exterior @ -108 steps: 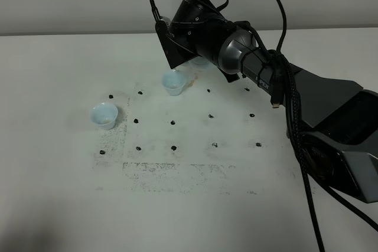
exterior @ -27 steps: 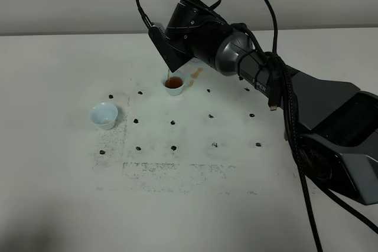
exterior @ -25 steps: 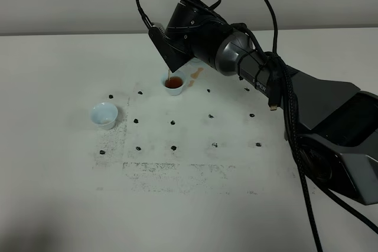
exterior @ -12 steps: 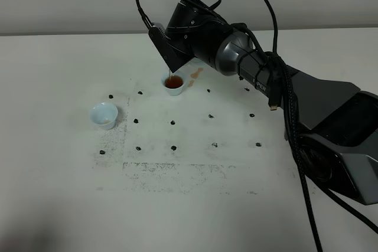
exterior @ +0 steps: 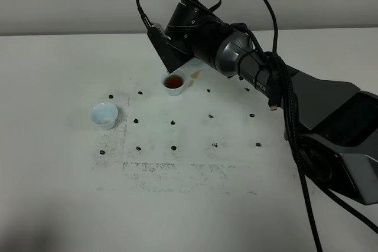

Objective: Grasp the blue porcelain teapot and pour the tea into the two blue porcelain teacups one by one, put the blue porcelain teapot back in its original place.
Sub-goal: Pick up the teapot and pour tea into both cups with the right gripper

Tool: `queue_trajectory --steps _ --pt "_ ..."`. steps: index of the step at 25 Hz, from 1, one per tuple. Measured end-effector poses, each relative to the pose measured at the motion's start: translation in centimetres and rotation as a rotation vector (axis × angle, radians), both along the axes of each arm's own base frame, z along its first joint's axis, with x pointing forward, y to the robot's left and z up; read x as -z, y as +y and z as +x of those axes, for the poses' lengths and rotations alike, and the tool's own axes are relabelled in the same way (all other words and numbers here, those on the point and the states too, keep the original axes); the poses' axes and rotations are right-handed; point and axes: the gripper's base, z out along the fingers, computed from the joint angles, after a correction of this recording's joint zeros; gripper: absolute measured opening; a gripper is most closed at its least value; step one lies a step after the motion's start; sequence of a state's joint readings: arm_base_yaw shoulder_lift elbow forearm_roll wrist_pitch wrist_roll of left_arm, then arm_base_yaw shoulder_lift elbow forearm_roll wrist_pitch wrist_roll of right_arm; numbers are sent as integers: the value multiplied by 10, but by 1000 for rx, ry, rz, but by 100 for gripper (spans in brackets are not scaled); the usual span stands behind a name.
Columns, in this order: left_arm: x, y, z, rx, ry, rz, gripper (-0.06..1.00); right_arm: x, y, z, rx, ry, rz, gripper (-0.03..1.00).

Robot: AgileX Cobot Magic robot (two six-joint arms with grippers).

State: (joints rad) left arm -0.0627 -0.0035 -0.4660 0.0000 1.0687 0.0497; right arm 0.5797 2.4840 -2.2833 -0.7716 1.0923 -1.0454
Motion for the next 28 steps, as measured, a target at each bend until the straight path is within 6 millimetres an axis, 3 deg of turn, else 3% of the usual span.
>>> queue_trajectory --steps 7,10,13,19,23,28 --pt "0 0 0 0 0 0 66 1 -2 -1 21 26 38 9" --pt "0 0 0 0 0 0 66 -11 -8 -2 52 29 89 9" --pt "0 0 0 0 0 0 66 -37 -16 -5 114 -1 190 9" --pt "0 0 0 0 0 0 66 -78 -36 -14 420 -31 558 9" --pt "0 0 0 0 0 0 66 -78 -51 -14 735 -33 787 9" --pt "0 0 0 0 0 0 66 -65 -63 -7 962 -46 911 9"
